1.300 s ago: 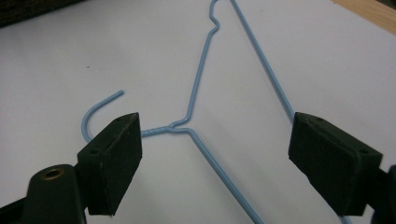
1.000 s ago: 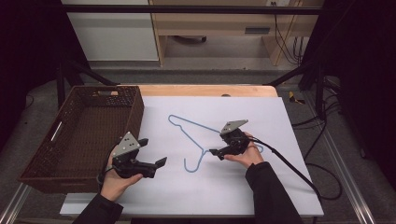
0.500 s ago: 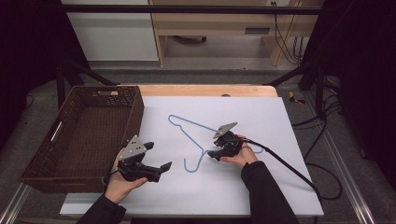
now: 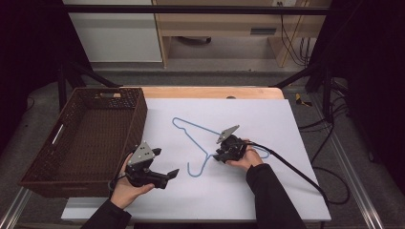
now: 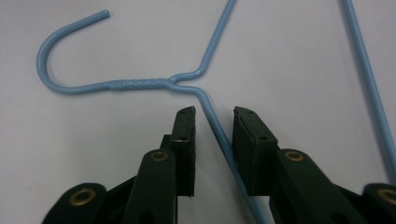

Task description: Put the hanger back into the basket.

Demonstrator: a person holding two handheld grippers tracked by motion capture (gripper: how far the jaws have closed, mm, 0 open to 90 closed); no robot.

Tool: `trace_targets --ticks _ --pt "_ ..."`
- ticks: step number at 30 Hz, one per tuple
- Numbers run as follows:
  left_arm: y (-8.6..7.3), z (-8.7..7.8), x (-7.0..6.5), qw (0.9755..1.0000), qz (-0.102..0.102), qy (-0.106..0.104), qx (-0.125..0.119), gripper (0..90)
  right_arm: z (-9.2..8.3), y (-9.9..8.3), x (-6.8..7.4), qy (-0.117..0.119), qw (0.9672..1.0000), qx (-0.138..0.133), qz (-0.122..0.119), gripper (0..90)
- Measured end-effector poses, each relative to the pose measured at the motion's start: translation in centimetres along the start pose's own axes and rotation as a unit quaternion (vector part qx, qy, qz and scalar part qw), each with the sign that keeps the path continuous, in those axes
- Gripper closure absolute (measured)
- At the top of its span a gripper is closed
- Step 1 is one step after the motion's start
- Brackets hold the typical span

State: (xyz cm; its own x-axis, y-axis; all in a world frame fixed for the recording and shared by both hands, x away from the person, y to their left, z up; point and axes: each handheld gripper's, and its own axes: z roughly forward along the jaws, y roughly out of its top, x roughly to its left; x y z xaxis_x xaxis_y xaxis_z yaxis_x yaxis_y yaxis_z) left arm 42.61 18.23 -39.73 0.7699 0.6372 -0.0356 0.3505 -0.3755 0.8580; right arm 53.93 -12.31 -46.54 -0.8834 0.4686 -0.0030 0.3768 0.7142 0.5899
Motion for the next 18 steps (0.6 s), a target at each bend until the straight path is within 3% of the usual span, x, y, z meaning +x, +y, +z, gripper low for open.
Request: trace_targets --ticks 6,18 --pt "-0.08 0.15 -0.04 1.0000 0.001 -0.006 0.002 5.4 -0.08 0.04 -0.18 0.007 0.9998 0.006 -0.015 82.2" --pt "-0.38 0.76 -0.36 0.9998 0.004 -0.014 0.013 5.5 -0.21 0.04 -0.30 0.018 0.9990 0.011 -0.039 85.0"
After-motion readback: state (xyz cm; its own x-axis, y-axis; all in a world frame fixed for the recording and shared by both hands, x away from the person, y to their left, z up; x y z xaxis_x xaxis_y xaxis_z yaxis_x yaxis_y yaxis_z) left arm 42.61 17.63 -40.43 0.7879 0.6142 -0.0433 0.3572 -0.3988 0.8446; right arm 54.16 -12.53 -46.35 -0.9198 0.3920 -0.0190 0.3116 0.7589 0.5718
